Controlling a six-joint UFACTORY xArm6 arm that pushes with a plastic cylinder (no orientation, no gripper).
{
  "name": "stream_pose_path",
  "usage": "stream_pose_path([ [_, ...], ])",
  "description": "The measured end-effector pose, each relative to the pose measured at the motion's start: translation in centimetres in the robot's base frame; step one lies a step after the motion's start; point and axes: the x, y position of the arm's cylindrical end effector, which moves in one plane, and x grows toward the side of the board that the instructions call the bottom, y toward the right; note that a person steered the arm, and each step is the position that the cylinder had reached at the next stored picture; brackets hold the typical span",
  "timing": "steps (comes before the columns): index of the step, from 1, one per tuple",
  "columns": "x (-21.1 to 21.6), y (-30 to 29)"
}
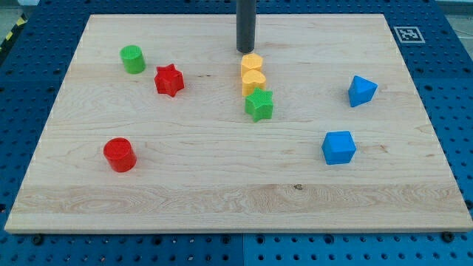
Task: Move the arm towards the center right of the board
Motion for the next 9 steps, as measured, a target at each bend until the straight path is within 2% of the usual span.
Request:
stream_pose_path([
  [2,0.3,3.9],
  [6,1.5,4.6],
  [9,2.3,9.2],
])
